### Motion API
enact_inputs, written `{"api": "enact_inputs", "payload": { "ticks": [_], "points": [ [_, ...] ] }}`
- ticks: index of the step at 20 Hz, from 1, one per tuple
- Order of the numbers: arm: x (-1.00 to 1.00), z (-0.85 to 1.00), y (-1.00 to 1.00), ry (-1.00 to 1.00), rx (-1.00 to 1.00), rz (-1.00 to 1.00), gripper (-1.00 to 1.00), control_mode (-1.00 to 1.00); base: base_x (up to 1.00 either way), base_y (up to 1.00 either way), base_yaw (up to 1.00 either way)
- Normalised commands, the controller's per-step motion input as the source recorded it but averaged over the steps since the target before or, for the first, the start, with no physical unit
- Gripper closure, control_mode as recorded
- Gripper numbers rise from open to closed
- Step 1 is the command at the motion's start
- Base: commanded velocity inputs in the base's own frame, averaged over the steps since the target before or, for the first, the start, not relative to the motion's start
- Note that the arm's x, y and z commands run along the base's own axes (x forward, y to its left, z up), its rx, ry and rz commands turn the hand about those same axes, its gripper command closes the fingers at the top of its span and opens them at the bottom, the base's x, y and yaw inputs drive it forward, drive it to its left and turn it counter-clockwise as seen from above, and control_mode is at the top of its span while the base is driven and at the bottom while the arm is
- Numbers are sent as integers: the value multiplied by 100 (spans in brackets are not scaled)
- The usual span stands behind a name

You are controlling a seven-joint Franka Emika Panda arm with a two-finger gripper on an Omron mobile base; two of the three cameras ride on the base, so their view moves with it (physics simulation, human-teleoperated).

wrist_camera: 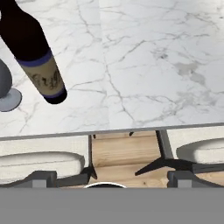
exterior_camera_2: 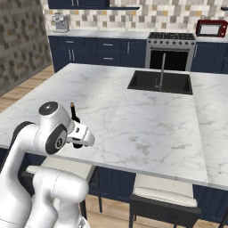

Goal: There is a wine glass and glass cup on the dining counter. Place the wine bottle next to the wine glass and the juice bottle next to the glass cup.

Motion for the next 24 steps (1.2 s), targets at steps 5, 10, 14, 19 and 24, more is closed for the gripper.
{"api": "enact_inputs", "payload": {
  "ticks": [5,10,14,19,24],
  "points": [
    [0,0,0,0,0,0,-100,-100,0,0,0],
    [0,0,0,0,0,0,-100,100,-4,1,0],
    [0,0,0,0,0,0,-100,100,-52,6,-7],
    [0,0,0,0,0,0,-100,100,-69,14,-5],
    [0,0,0,0,0,0,-100,100,-67,9,-4]
  ]
}}
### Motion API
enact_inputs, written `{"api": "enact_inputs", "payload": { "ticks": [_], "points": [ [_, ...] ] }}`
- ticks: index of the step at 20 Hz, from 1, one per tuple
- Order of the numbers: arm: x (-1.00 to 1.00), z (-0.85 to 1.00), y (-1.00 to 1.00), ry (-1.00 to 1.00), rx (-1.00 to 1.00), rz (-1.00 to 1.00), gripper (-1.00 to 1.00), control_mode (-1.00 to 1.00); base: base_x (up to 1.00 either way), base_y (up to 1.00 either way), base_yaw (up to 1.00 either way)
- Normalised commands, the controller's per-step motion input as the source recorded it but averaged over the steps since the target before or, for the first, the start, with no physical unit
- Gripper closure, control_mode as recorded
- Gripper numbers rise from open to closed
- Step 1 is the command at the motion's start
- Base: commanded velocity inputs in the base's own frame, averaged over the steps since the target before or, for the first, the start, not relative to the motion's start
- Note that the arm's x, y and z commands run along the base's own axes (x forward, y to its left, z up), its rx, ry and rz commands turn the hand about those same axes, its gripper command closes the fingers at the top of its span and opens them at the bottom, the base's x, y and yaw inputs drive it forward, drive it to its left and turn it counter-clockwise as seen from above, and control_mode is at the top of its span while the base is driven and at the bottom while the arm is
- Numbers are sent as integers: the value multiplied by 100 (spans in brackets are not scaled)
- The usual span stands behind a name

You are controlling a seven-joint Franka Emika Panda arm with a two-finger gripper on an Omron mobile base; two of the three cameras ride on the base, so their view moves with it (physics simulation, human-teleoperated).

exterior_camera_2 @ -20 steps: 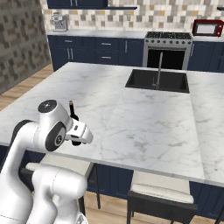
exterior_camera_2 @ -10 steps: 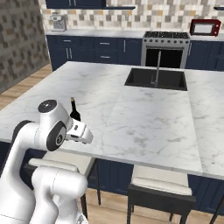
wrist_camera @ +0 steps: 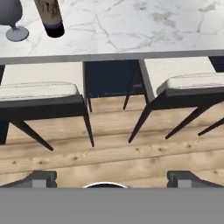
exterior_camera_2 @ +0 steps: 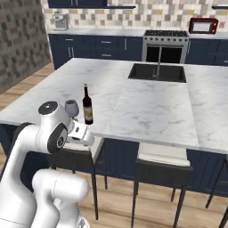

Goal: There is a wine glass and glass cup on the dining counter. Place the wine bottle next to the wine glass and the juice bottle next to the glass cup.

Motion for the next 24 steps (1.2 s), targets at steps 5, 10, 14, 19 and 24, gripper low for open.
{"api": "enact_inputs", "payload": {
  "ticks": [5,10,14,19,24],
  "points": [
    [0,0,0,0,0,0,-100,100,-46,-23,-6],
    [0,0,0,0,0,0,-100,100,-33,-54,-1],
    [0,0,0,0,0,0,-100,100,-30,-72,0],
    [0,0,0,0,0,0,-100,100,-25,-73,0],
    [0,0,0,0,0,0,-100,100,-18,-76,2]
  ]
}}
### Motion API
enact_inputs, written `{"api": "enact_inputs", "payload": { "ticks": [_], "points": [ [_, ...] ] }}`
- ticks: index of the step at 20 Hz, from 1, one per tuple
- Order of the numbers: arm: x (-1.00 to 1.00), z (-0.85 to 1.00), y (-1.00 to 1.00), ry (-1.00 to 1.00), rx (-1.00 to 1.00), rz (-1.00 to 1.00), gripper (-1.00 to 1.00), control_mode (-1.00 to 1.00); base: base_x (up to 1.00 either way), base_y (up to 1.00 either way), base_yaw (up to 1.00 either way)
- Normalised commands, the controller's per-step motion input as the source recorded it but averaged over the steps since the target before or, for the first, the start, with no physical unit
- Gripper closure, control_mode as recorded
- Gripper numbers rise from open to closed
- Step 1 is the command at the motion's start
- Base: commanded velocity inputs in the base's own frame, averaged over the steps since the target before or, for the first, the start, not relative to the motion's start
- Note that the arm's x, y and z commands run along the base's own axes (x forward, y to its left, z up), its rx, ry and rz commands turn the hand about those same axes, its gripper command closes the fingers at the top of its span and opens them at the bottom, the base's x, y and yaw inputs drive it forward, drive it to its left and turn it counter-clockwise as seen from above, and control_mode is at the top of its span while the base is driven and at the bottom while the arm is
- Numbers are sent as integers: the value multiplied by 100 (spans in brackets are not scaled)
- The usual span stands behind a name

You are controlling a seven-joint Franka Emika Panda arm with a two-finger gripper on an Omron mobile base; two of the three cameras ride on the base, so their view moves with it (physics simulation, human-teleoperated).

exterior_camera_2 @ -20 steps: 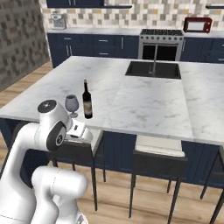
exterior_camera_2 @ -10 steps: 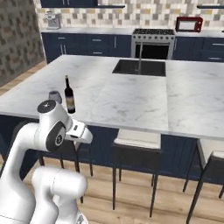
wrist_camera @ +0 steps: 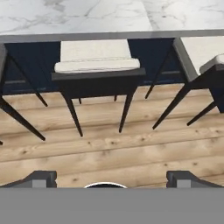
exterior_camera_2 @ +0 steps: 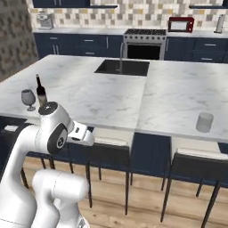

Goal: There is a wine glass and glass cup on the dining counter. Place the wine bottle next to the wine glass and the juice bottle next to the glass cup.

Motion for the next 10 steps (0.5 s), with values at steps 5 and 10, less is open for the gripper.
{"api": "enact_inputs", "payload": {
  "ticks": [5,10],
  "points": [
    [0,0,0,0,0,0,-100,100,-18,-76,6],
    [0,0,0,0,0,0,-100,100,-22,-72,14]
  ]
}}
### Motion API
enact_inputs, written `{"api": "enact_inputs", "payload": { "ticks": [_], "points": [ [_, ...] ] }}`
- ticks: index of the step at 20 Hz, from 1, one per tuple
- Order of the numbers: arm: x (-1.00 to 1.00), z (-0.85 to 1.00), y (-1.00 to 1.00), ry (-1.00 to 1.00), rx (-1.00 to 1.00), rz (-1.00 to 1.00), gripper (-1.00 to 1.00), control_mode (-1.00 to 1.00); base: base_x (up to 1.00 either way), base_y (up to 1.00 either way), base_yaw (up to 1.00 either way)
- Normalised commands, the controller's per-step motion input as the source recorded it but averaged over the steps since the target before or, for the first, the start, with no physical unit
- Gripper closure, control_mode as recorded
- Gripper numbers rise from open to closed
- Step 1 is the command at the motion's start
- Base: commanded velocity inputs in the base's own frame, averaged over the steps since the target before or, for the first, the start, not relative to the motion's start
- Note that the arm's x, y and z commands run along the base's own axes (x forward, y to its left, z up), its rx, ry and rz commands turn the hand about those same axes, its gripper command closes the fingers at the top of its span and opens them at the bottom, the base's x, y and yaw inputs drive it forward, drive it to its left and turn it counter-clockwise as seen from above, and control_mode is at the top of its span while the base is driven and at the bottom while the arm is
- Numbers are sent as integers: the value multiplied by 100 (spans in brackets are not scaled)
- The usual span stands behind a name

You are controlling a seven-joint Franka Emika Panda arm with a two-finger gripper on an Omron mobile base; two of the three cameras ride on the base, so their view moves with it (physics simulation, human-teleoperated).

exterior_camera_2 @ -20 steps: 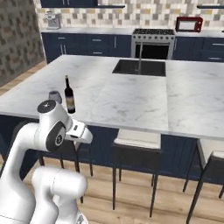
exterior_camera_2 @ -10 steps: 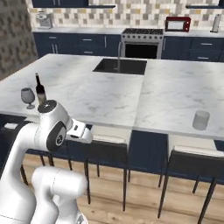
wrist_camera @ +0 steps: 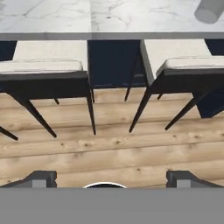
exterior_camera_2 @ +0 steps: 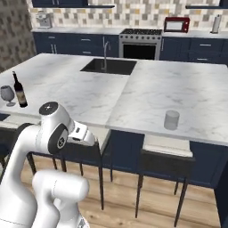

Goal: There is a wine glass and glass cup on the dining counter. Place the wine bottle next to the wine glass and the juice bottle next to the glass cup.

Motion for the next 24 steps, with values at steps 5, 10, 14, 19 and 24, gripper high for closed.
{"api": "enact_inputs", "payload": {
  "ticks": [5,10,14,19,24],
  "points": [
    [0,0,0,0,0,0,-100,100,-24,-74,11],
    [0,0,0,0,0,0,-100,100,-23,-74,10],
    [0,0,0,0,0,0,-100,100,-22,-74,10],
    [0,0,0,0,0,0,-100,100,-22,-74,10],
    [0,0,0,0,0,0,-100,100,-22,-75,10]
  ]
}}
